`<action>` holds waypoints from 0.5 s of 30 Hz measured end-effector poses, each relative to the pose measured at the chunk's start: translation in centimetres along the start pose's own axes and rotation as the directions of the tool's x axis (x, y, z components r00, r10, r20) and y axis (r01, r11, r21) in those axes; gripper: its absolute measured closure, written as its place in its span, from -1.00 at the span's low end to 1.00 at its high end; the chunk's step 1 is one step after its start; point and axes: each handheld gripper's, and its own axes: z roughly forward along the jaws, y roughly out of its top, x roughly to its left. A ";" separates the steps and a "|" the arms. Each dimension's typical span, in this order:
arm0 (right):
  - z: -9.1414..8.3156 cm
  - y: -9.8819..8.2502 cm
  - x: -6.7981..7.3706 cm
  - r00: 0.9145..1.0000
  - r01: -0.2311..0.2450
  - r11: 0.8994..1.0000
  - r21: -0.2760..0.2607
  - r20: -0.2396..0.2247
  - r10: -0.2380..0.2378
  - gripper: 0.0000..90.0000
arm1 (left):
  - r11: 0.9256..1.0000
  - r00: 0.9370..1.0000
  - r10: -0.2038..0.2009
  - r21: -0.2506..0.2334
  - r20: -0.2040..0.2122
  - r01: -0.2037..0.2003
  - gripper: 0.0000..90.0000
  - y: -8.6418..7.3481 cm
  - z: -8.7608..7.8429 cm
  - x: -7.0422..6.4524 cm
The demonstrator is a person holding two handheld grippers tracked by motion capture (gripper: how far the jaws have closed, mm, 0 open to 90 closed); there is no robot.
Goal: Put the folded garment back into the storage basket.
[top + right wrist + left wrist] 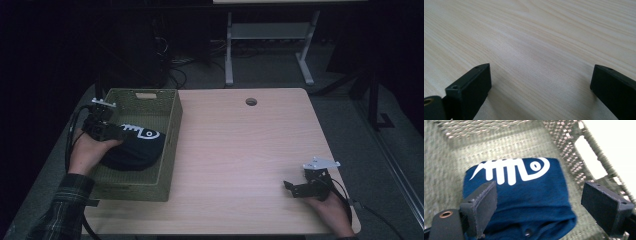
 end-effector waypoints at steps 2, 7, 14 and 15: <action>0.0 0.0 0.0 1.000 0.001 1.000 0.000 0.000 -0.001 -0.93 | 1.000 1.000 0.013 -0.009 0.009 -0.013 -0.71 0.3 0.1 -0.7; 0.0 0.0 0.0 1.000 0.000 1.000 0.000 0.000 0.000 -0.93 | 0.999 0.999 0.041 -0.016 0.034 -0.041 -0.71 1.1 0.7 -2.2; 0.0 0.0 0.0 1.000 -0.002 1.000 0.000 0.002 0.002 -0.93 | 0.995 0.994 0.076 -0.065 0.081 -0.071 -0.71 1.9 1.1 -4.9; 0.0 0.0 0.0 1.000 -0.002 1.000 0.000 0.002 0.002 -0.93 | 0.995 0.993 0.082 -0.070 0.088 -0.076 -0.70 2.0 1.2 -5.5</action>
